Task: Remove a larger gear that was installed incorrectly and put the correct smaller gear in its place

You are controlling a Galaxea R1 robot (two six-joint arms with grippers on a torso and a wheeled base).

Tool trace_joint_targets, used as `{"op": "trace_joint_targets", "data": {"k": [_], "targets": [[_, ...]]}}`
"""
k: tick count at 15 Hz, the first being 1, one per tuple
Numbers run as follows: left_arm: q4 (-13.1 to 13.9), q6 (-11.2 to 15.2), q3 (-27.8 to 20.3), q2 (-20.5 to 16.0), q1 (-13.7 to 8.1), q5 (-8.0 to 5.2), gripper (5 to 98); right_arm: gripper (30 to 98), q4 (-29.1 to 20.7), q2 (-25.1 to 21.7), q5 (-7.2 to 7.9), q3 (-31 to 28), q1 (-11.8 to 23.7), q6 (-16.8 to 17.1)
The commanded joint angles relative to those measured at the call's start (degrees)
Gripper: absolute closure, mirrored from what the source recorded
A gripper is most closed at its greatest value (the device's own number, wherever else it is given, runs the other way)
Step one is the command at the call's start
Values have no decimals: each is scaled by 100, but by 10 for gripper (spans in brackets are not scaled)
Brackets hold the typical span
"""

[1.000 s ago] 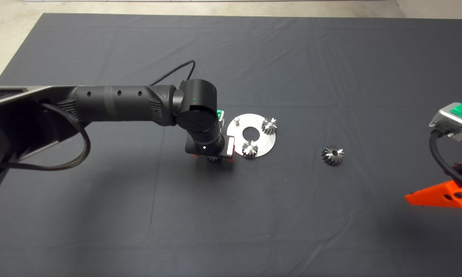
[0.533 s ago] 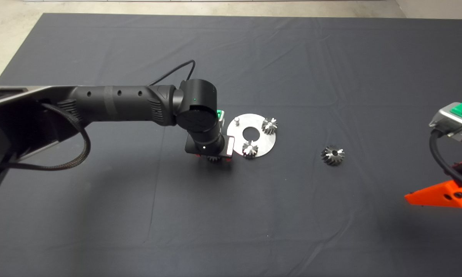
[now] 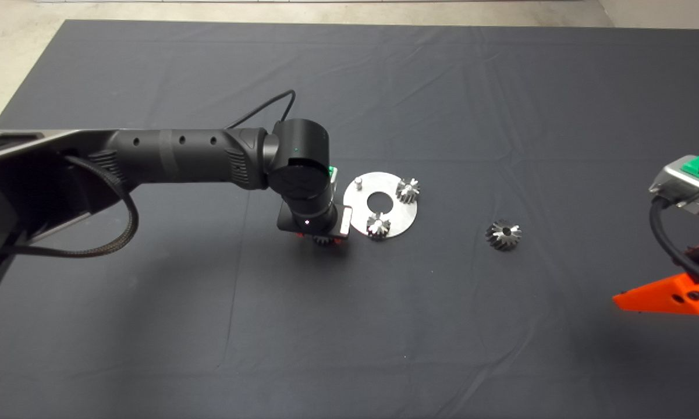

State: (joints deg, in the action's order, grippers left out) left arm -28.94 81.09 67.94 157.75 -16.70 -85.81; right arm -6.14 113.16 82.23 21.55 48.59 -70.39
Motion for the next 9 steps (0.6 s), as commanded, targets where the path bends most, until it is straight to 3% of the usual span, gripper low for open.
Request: {"op": "trace_joint_targets", "data": {"k": [1,4,9], "targets": [[-59,-41,7,24,-132,-15,486,317,-194,0,-22,-21,116,-36],[-59,-41,34,77,-132,55,486,317,-194,0,-22,-21,116,-36],[-59,-41,143,95,-132,56,538,317,-194,0,-22,-21,116,-36]]}}
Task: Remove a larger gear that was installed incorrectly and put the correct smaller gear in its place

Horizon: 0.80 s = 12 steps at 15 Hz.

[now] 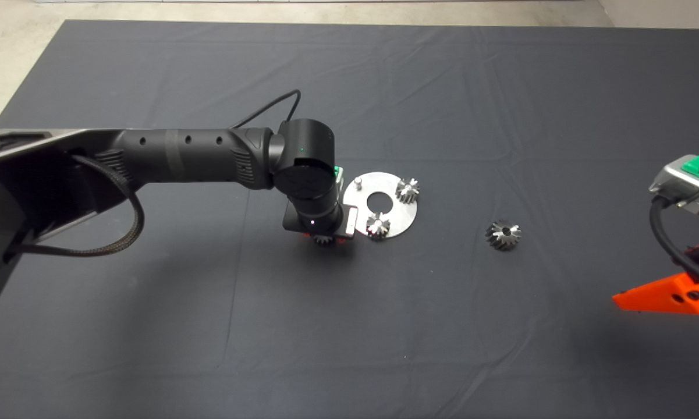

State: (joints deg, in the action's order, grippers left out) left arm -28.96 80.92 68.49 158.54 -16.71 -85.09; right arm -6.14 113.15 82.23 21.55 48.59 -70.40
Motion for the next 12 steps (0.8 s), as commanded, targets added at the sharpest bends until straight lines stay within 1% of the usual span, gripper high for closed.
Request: {"op": "trace_joint_targets", "data": {"k": [1,3,5,6,8,12], "targets": [[-57,-32,128,24,-131,-17,574,317,-194,1,-22,-21,116,-35],[-57,-33,137,24,-135,-8,585,317,-194,1,-22,-21,116,-35],[-57,-25,146,42,-140,-8,629,317,-194,1,-22,-21,116,-35],[-57,-29,160,42,-140,-8,629,317,-194,1,-22,-21,116,-35],[-57,-41,216,121,-140,-43,643,317,-194,1,-22,-21,116,-35],[-25,-231,216,139,-140,-37,661,317,-194,-2,-17,-21,116,-35]]}}
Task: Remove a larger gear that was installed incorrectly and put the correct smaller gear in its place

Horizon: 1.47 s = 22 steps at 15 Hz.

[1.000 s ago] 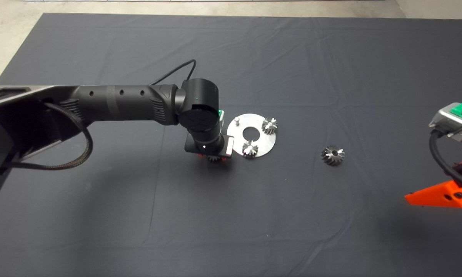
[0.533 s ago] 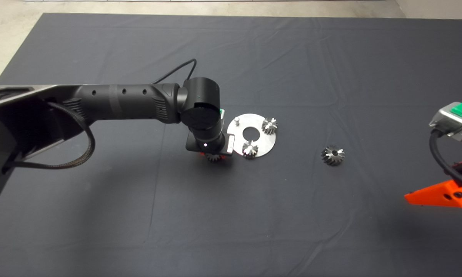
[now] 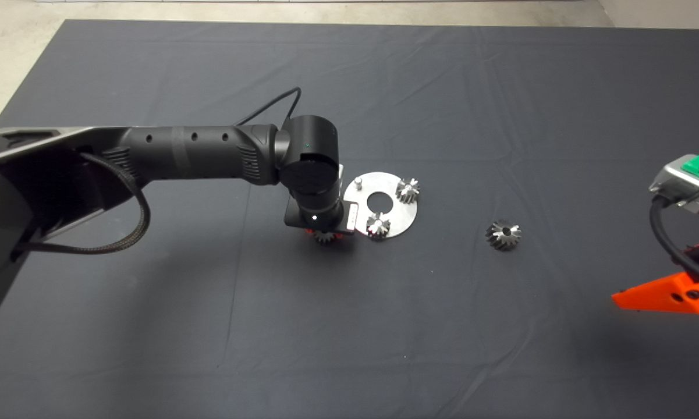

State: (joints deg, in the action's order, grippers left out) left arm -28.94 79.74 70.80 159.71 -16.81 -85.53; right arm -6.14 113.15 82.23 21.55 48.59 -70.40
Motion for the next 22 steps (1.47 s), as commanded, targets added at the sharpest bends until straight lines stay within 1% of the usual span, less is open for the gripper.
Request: {"op": "trace_joint_targets", "data": {"k": [1,2,3,4,5,6,7,8,9,10,11,12,13,15,16,18,19,21,22], "targets": [[-24,-155,-11,52,-138,-7,661,317,-194,-7,-14,-21,116,-35],[-16,-292,-24,101,-165,-26,672,317,-194,-7,-14,-21,116,-35],[16,-323,-11,101,-288,-60,677,317,-194,-7,-14,-21,116,-35],[141,-371,41,109,-497,-86,677,317,-194,-7,-14,-21,116,-35],[267,-489,72,146,-650,-126,683,317,-194,-7,-14,-21,116,-35],[326,-659,131,145,-854,-302,690,317,-194,-7,-15,-21,116,-35],[345,-709,294,149,-990,-398,693,317,-194,-7,-18,-21,116,-35],[373,-788,470,198,-1134,-429,697,317,-194,-7,-22,-21,116,-35],[424,-1020,651,258,-1246,-421,698,317,-194,1,-22,-21,116,-35],[521,-1220,894,373,-1329,-412,698,317,-194,1,-5,-21,116,-35],[685,-1362,1106,500,-1406,-412,698,317,-194,-6,-4,-21,116,-35],[809,-1450,1257,608,-1448,-353,698,317,-194,1,-5,-21,116,-43],[855,-1475,1349,695,-1471,-333,698,317,-194,-7,-5,-21,116,-38],[883,-1719,1622,911,-1483,-324,698,317,-194,-7,4,-21,116,-44],[955,-1757,1661,927,-1483,-283,698,317,-194,-7,-5,-21,116,-44],[1092,-1778,1690,927,-1483,36,698,317,-185,11,-13,-21,116,-44],[1143,-1778,1712,927,-1475,164,699,317,-185,28,-12,-12,116,-44],[1171,-1778,1786,927,-1450,219,699,317,-185,36,-5,-4,116,-53],[1171,-1778,1786,941,-1425,311,700,317,-185,28,-5,-4,116,-61]]}}
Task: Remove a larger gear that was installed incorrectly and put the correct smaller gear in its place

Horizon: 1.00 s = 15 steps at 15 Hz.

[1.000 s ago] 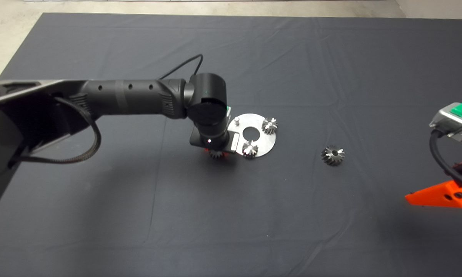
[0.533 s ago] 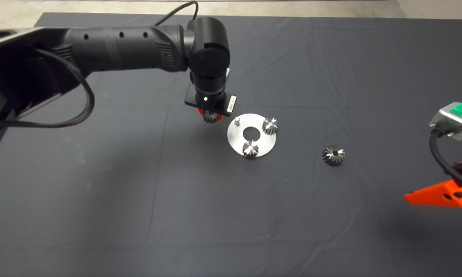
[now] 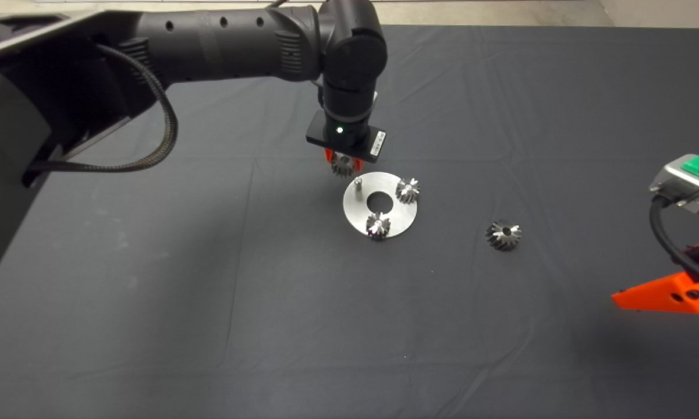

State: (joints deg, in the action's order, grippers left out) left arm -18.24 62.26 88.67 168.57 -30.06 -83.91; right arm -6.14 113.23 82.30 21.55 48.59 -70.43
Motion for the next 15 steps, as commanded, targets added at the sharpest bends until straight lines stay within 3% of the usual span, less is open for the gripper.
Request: {"op": "trace_joint_targets", "data": {"k": [1,4,15], "targets": [[101,-29,0,58,-97,222,699,317,-185,16,-12,-4,116,-58],[101,-25,95,58,-79,537,700,317,-185,29,-3,-8,116,-58],[101,32,202,76,17,507,700,317,-212,38,67,23,116,-58]]}}
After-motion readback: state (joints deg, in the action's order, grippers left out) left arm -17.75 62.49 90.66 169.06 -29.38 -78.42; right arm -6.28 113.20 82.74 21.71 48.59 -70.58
